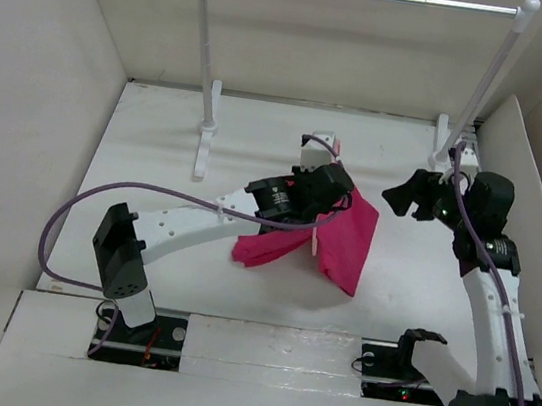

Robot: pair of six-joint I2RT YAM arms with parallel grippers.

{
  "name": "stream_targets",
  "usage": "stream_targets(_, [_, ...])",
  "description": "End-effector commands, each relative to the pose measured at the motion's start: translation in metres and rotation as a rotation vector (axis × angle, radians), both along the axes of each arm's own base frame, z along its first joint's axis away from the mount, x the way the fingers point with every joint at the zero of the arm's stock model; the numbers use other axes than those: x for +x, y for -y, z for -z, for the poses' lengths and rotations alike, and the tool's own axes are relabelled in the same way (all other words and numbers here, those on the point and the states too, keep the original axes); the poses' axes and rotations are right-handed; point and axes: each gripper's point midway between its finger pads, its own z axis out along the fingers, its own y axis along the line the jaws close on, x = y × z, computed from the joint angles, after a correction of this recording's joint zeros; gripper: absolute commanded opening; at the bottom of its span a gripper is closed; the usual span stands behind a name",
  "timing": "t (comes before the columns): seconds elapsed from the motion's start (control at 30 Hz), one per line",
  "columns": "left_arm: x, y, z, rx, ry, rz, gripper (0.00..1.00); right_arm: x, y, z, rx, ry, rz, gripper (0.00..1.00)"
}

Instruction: Place the trousers on the hanger

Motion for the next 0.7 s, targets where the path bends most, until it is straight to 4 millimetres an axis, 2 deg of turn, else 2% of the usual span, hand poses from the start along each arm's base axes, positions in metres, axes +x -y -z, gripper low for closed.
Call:
stream_targets(0.0, [0.0,-0.003,-0.111,-0.153,0.141,0.02,0.0,-0.033,-0.049,-0.058,0.065,0.099,-0.182,0.79])
stream_targets(0.03, [-0.001,-0.001,-0.112,-0.145,0.134,0.029,0.0,-0.04,-0.059,-0.073,0.086,0.13,-0.221,0.78])
stream_targets(0.07, [-0.002,0.002,-0.125,-0.165,0.14,0.044,0.0,-0.053,-0.076,-0.09,0.122,0.166,-0.268,0.77])
stream_targets(0.2, [-0.001,0.005,-0.149,-0.204,0.175,0.055,0.0,-0.074,-0.108,-0.118,0.26,0.201,-0.341,0.77])
stream_targets(0.27, [0.001,0.005,-0.153,-0.211,0.19,0.051,0.0,-0.081,-0.123,-0.112,0.32,0.163,-0.4,0.76])
stream_targets(0.3, [0.003,0.003,-0.149,-0.204,0.194,0.036,0.0,-0.088,-0.137,-0.12,0.385,0.16,-0.449,0.76])
stream_targets(0.37, [0.004,0.003,-0.154,-0.24,0.218,0.028,0.0,-0.094,-0.149,-0.121,0.425,0.159,-0.476,0.76])
stream_targets(0.4, [0.005,0.003,-0.144,-0.226,0.214,0.028,0.0,-0.1,-0.159,-0.12,0.447,0.148,-0.503,0.76])
stream_targets(0.53, [0.008,0.012,-0.143,-0.255,0.222,0.032,0.0,-0.102,-0.177,-0.106,0.437,0.103,-0.522,0.77])
stream_targets(0.67, [0.009,0.017,-0.151,-0.278,0.242,0.046,0.0,-0.095,-0.187,-0.09,0.44,0.071,-0.529,0.76])
